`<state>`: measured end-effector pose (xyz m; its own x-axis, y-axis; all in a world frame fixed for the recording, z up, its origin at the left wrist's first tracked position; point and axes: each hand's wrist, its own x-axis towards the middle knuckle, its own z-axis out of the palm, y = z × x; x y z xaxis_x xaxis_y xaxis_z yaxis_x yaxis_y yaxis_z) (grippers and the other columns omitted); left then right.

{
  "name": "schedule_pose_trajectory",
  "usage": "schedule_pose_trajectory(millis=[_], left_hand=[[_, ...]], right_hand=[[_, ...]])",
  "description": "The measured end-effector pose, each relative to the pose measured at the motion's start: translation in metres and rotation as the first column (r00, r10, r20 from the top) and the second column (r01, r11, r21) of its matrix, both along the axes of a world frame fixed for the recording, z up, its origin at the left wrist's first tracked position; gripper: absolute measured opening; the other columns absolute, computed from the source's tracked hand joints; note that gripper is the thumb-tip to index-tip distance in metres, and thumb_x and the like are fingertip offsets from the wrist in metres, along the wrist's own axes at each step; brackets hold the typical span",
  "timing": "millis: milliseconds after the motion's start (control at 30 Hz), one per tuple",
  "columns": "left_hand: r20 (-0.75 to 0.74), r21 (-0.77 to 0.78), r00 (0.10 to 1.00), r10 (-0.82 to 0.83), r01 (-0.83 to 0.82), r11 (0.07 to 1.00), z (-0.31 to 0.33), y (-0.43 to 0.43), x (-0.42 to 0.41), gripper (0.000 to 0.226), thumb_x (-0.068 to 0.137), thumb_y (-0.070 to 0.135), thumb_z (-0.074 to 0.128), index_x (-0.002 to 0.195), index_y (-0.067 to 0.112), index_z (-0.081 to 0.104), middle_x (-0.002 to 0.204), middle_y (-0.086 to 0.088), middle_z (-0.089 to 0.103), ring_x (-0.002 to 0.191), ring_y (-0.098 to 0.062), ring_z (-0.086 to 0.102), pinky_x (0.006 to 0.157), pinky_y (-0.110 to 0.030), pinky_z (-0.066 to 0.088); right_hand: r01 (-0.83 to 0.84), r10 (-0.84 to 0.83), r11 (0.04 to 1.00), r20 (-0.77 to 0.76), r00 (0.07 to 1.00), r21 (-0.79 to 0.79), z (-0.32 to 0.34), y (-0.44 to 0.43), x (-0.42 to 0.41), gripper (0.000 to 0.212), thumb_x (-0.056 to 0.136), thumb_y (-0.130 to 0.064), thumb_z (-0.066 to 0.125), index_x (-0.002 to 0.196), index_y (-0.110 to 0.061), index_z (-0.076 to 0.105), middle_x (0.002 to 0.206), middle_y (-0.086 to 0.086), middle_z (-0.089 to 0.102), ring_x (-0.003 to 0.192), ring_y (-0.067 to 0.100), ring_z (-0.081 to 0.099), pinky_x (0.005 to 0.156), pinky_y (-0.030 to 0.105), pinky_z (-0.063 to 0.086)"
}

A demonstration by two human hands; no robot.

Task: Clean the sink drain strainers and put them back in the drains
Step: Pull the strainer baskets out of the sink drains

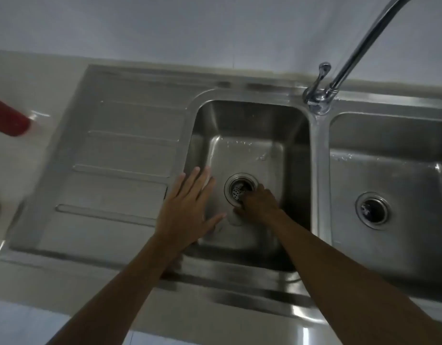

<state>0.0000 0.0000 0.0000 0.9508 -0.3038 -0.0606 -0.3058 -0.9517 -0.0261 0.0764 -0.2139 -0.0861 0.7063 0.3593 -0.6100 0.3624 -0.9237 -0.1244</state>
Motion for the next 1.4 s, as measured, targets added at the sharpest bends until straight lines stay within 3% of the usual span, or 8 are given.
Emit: schedule_pose_trajectory(millis=[200, 367, 500, 700, 833, 1100, 1233, 1400], left_hand=[[0.008, 0.013, 1.0, 0.003, -0.003, 1.0, -0.004, -0.001, 0.001, 0.092, 0.098, 0.08, 0.027, 0.162, 0.014, 0.028, 0.173, -0.012, 0.018, 0.16, -0.028, 0.017, 0.129, -0.052, 0.014], [0.004, 0.022, 1.0, -0.005, 0.005, 1.0, -0.002, -0.001, 0.0, 0.091, 0.098, 0.08, 0.026, 0.161, 0.015, 0.031, 0.172, -0.012, 0.019, 0.159, -0.028, 0.019, 0.129, -0.053, 0.014], [0.005, 0.012, 1.0, -0.004, 0.003, 1.0, -0.003, -0.001, 0.001, 0.091, 0.098, 0.08, 0.027, 0.16, 0.015, 0.034, 0.172, -0.012, 0.021, 0.159, -0.029, 0.022, 0.128, -0.054, 0.016], [0.029, -0.004, 1.0, -0.007, 0.007, 1.0, -0.006, -0.001, 0.001, 0.09, 0.097, 0.081, 0.028, 0.16, 0.017, 0.034, 0.171, -0.012, 0.023, 0.158, -0.029, 0.023, 0.129, -0.053, 0.014], [0.014, -0.017, 1.0, -0.002, 0.002, 1.0, -0.005, -0.001, 0.002, 0.093, 0.096, 0.083, 0.024, 0.163, 0.019, 0.025, 0.172, -0.012, 0.022, 0.159, -0.03, 0.022, 0.128, -0.054, 0.018], [-0.032, -0.09, 0.999, -0.029, 0.026, 0.996, 0.03, -0.027, -0.01, 0.095, 0.095, 0.085, 0.024, 0.164, 0.02, 0.025, 0.173, -0.011, 0.018, 0.159, -0.029, 0.02, 0.128, -0.056, 0.02], [-0.006, -0.177, 0.996, -0.094, 0.091, 0.98, 0.061, -0.073, -0.011, 0.093, 0.095, 0.083, 0.031, 0.161, 0.017, 0.035, 0.172, -0.011, 0.021, 0.158, -0.032, 0.023, 0.127, -0.057, 0.021], [0.016, -0.225, 0.965, -0.263, 0.259, 0.939, 0.076, -0.156, -0.014, 0.091, 0.1, 0.079, 0.023, 0.165, 0.015, 0.023, 0.173, -0.007, 0.011, 0.161, -0.027, 0.012, 0.131, -0.05, 0.007]], right_hand=[[0.055, -0.064, 0.996, 0.123, 0.99, 0.075, 0.001, 0.005, -0.01, 0.05, 0.095, -0.051, 0.058, 0.125, -0.012, 0.065, 0.132, 0.011, 0.06, 0.126, 0.036, 0.044, 0.098, 0.042, 0.041], [0.069, -0.118, 0.985, 0.335, 0.935, 0.156, 0.007, -0.001, -0.014, 0.035, 0.092, -0.041, 0.065, 0.114, -0.016, 0.075, 0.148, 0.008, 0.039, 0.131, 0.03, 0.036, 0.105, 0.04, 0.038], [0.061, -0.122, 0.973, 0.269, 0.955, 0.224, 0.01, -0.003, -0.011, 0.035, 0.089, -0.041, 0.069, 0.113, -0.016, 0.075, 0.164, 0.005, 0.024, 0.146, 0.031, 0.025, 0.114, 0.044, 0.033], [0.184, -0.27, 0.93, 0.251, 0.93, 0.317, 0.012, 0.003, -0.014, 0.07, 0.083, -0.041, 0.076, 0.142, -0.02, 0.046, 0.15, 0.006, 0.047, 0.132, 0.031, 0.049, 0.105, 0.045, 0.043], [0.235, -0.338, 0.909, 0.281, 0.898, 0.345, 0.029, 0.006, -0.018, 0.087, 0.08, -0.045, 0.077, 0.151, -0.016, 0.036, 0.15, 0.005, 0.049, 0.132, 0.027, 0.049, 0.107, 0.044, 0.043], [0.197, -0.358, 0.909, 0.446, 0.82, 0.368, 0.12, -0.022, -0.017, 0.087, 0.079, -0.052, 0.077, 0.149, -0.017, 0.039, 0.146, 0.004, 0.051, 0.131, 0.027, 0.048, 0.107, 0.044, 0.04], [0.235, -0.426, 0.886, 0.502, 0.752, 0.4, 0.174, -0.064, -0.031, 0.086, 0.081, -0.055, 0.075, 0.149, -0.016, 0.04, 0.148, 0.004, 0.051, 0.131, 0.028, 0.048, 0.108, 0.044, 0.041], [0.358, -0.504, 0.862, 0.519, 0.691, 0.36, 0.203, -0.149, -0.062, 0.083, 0.08, -0.055, 0.075, 0.146, -0.015, 0.044, 0.141, 0.006, 0.056, 0.125, 0.032, 0.052, 0.103, 0.045, 0.045]])
